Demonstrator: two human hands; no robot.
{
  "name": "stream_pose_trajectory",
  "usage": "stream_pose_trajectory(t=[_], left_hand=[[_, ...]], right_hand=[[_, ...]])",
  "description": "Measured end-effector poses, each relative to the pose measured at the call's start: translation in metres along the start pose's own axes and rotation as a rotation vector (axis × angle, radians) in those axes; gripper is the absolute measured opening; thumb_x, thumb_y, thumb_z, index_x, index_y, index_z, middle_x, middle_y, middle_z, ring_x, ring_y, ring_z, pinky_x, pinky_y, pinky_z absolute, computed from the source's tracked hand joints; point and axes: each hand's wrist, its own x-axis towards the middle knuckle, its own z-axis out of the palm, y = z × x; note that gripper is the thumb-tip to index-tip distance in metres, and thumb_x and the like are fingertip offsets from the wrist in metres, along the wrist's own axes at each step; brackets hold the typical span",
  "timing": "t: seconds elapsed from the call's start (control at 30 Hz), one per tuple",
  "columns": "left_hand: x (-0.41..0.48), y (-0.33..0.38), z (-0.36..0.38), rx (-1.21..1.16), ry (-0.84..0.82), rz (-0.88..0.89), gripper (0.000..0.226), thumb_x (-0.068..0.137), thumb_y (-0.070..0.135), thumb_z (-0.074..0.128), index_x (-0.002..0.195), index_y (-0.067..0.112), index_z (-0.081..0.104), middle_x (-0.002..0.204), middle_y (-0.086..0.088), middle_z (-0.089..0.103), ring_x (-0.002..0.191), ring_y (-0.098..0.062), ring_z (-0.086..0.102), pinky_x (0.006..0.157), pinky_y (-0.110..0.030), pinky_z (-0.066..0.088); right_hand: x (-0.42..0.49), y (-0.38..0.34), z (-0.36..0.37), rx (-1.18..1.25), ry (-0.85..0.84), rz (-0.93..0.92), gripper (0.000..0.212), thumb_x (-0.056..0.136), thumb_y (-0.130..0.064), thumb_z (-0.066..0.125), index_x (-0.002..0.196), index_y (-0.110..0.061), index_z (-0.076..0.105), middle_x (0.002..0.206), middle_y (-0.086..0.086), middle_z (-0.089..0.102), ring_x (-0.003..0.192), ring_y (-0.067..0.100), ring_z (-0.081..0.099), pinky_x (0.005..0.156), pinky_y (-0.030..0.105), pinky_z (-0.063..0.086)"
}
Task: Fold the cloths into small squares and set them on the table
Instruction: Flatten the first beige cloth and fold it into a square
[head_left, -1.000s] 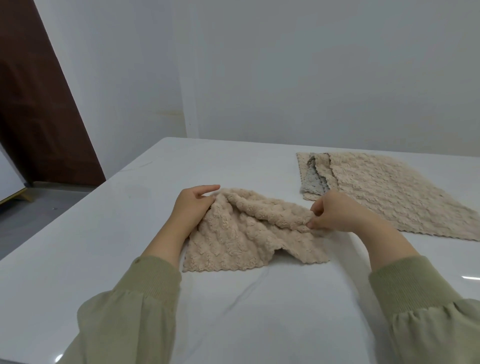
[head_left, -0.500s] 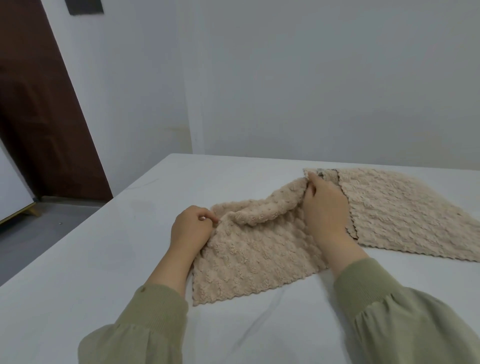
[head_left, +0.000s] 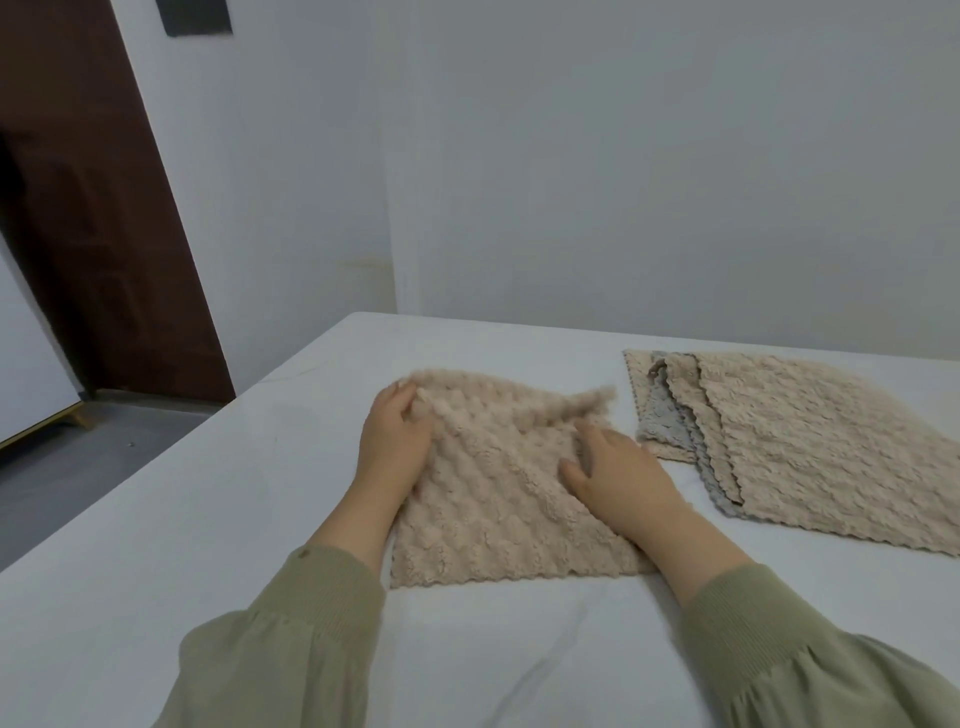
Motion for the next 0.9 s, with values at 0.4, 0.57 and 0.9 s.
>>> stream_pose_trajectory(t=[0.4,0.57,0.9], left_hand=[[-0.007,-0.009,0.005,0.775,-0.335,0.118,0.06,0.097,0.053,0.024,0.151,0.032,0.007,0.16,0.002,0.0,0.146,-0.02,-0.007,0.116,-0.05,0.0],[-0.023,-0.01,-0.005,0.946,-0.556,0.14,0.066,0.092,0.066,0.016,0.148,0.04,-0.006,0.158,0.005,-0.015,0.144,-0.02,-0.019,0.114,-0.052,-0.007],[-0.047,-0.012,-0.043,0.882,-0.684,0.184,0.057,0.095,0.059,0.027,0.147,0.046,0.007,0.159,0.01,-0.009,0.146,-0.018,-0.012,0.115,-0.052,-0.005]], right_hand=[[0.0,0.002,0.003,-0.135,-0.161,0.02,0.068,0.092,-0.064,0.015,0.151,-0.029,0.009,0.16,0.001,0.005,0.147,0.018,0.003,0.114,0.056,0.001],[-0.007,0.005,0.0,-0.152,-0.184,0.061,0.069,0.092,-0.065,0.013,0.151,-0.032,0.006,0.16,-0.001,0.001,0.147,0.018,0.0,0.113,0.057,-0.005],[-0.057,-0.004,-0.011,-0.101,0.083,-0.054,0.063,0.093,-0.055,0.012,0.15,-0.028,0.007,0.16,0.0,-0.002,0.147,0.02,-0.003,0.115,0.051,-0.005]])
